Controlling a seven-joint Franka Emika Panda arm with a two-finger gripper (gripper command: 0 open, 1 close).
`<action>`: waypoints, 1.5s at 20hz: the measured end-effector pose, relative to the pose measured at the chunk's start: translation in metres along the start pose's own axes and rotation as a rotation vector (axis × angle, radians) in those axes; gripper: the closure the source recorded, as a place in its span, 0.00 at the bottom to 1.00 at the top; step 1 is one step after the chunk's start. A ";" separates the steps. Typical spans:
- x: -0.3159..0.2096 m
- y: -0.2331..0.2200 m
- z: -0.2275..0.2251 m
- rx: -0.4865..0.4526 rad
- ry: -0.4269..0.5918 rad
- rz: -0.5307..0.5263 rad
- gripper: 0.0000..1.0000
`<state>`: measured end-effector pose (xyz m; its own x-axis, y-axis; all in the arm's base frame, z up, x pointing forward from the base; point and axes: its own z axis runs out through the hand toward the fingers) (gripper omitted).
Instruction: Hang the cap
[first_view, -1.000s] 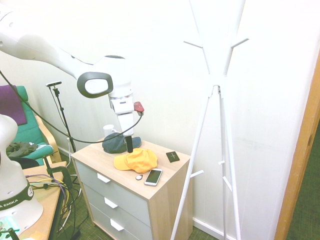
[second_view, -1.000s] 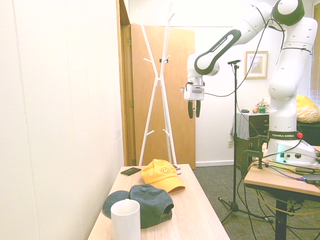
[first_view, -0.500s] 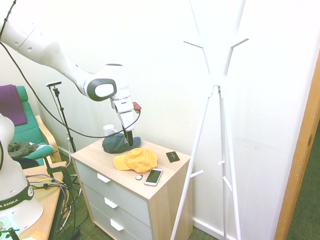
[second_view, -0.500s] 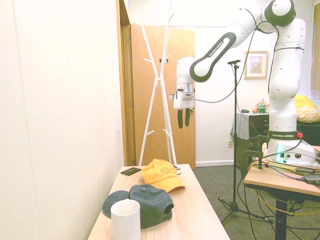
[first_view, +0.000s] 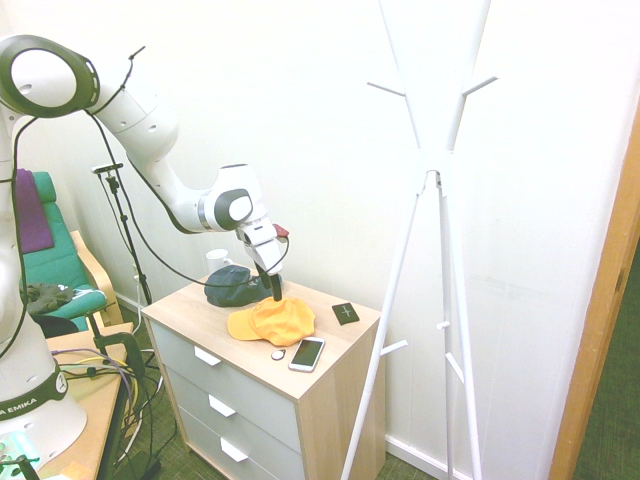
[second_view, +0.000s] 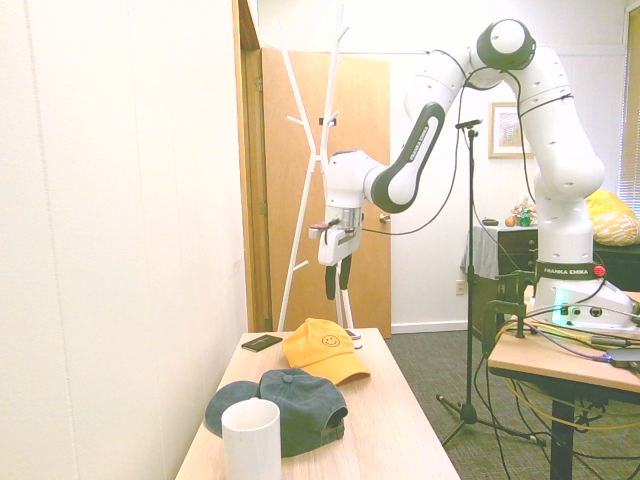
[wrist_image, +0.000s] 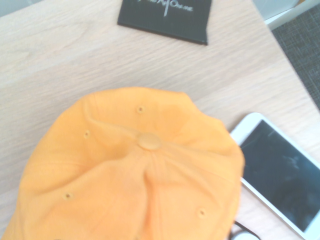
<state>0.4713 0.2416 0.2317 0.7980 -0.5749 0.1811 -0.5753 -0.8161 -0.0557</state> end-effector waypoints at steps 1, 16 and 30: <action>-0.002 -0.005 0.008 -0.002 -0.003 -0.006 0.00; 0.006 -0.047 0.070 -0.029 0.011 -0.064 1.00; 0.018 -0.042 0.071 -0.030 0.022 -0.070 1.00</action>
<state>0.5226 0.2615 0.1680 0.8323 -0.5152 0.2048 -0.5240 -0.8516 -0.0129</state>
